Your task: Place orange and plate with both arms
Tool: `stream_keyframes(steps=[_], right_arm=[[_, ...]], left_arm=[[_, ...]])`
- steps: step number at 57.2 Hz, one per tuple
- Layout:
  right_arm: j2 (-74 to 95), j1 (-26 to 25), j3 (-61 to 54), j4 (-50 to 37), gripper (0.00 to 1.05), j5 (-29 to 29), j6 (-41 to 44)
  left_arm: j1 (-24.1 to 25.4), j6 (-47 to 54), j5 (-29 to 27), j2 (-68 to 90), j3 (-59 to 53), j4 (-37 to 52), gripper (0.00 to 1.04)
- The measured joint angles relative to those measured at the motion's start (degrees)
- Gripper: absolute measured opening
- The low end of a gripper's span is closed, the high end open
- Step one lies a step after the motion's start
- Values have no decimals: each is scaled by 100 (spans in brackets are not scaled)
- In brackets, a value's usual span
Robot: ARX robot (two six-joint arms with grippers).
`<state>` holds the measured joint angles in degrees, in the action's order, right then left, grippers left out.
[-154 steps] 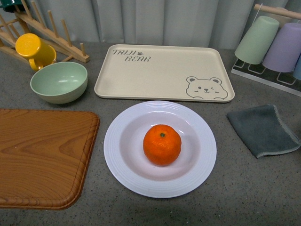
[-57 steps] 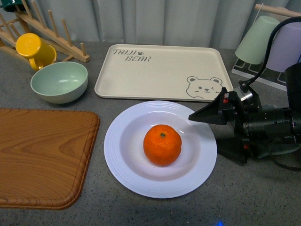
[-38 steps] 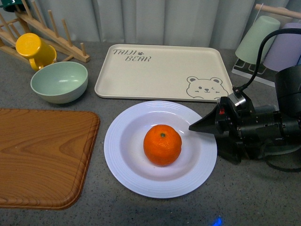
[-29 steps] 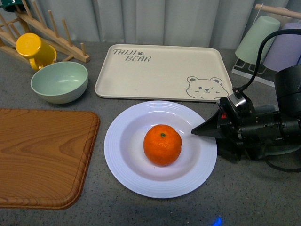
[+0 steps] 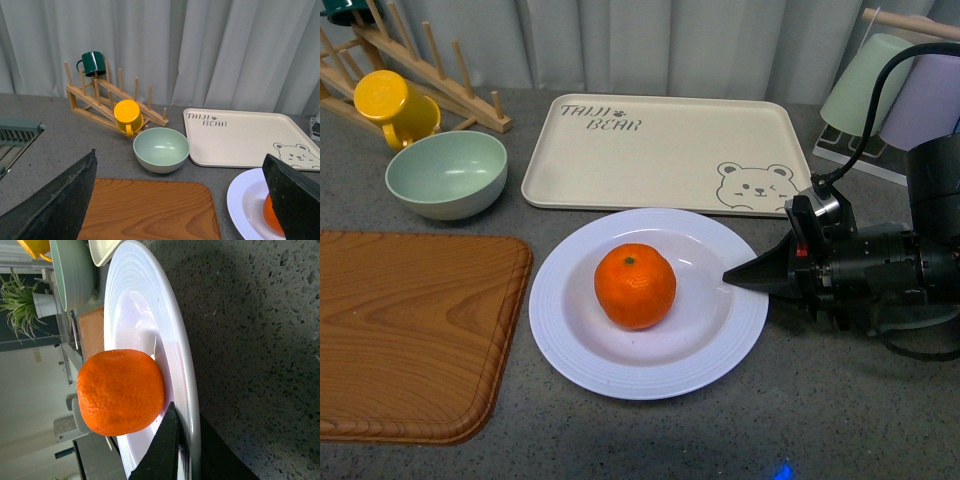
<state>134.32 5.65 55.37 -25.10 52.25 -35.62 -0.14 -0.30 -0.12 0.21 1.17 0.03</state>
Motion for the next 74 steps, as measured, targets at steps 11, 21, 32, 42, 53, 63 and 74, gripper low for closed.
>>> stream_keyframes(steps=[11, 21, 32, 42, 53, 63, 74], right_arm=[[-256, -87, -299, -719, 2, -42, -367], [-540, -205, -389, -1200, 1, -66, -726], [-586, -251, -249, -1722, 1, -15, -1285], [-527, -308, 262, -2063, 1, -33, -1805], [92, -372, 1491, -1991, 1, -264, -2347], [807, -358, 2693, -1362, 1, -472, -2468], [1646, -267, 4157, -483, 1, -715, -2435]], left_arm=[[-2, 0, 0, 0, -2, 0, 98], [0, 0, 2, 0, -2, 0, 98], [0, 0, 0, 0, -2, 0, 98], [0, 0, 0, 0, -2, 0, 98], [0, 0, 0, 0, -2, 0, 98], [0, 2, 0, 0, -2, 0, 98], [0, 0, 0, 0, 0, 0, 98]])
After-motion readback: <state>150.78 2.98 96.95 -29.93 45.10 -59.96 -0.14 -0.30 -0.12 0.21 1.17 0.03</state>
